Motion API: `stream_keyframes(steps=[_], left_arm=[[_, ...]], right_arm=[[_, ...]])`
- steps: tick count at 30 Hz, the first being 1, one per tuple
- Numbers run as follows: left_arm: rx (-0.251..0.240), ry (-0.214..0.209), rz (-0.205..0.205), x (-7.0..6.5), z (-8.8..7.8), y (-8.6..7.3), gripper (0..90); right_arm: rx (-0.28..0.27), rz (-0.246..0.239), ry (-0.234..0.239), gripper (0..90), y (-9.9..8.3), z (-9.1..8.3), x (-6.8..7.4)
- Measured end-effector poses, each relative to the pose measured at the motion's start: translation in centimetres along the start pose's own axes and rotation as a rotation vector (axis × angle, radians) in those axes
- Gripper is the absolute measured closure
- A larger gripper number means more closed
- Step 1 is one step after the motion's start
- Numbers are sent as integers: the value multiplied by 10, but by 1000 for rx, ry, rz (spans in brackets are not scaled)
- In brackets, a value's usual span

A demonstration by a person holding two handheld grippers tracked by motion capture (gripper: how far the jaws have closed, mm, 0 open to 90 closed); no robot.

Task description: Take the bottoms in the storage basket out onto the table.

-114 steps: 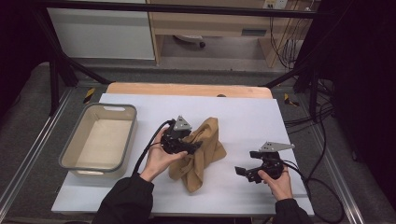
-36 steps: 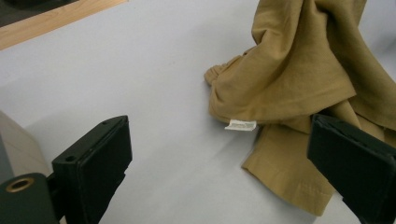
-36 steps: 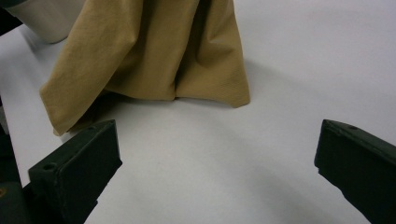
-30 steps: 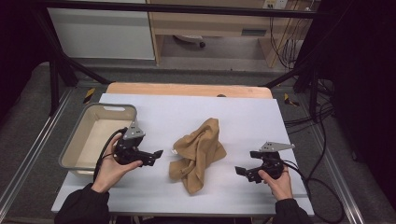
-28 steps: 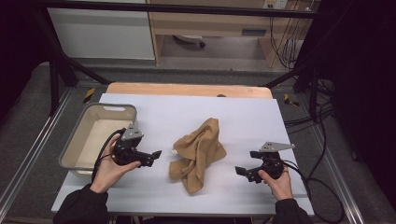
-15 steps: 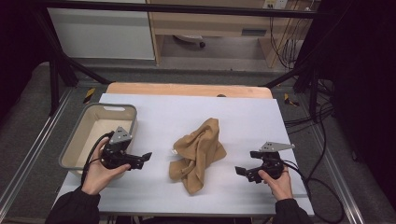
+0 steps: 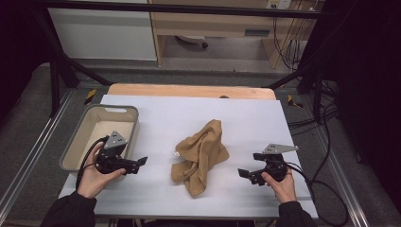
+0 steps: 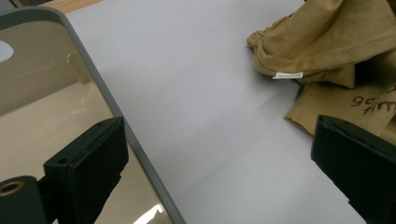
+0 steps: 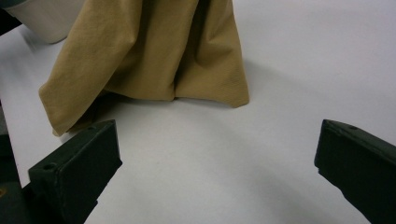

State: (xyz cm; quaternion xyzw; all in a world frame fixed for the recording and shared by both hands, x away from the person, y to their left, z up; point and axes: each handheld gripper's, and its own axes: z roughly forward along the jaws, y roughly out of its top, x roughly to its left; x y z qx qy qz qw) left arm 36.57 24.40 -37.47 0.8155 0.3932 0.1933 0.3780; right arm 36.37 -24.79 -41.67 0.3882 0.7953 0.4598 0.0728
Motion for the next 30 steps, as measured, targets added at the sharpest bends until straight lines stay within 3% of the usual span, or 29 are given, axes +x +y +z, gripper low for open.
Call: stream_keyframes(steps=[16, 30], left_arm=[[21, -1, -19, 9, 3, -13, 35], [31, -3, -20, 9, 6, -15, 35]], right_arm=[[0, 4, -2, 7, 0, 0, 0], [2, 3, -5, 7, 0, 0, 0]])
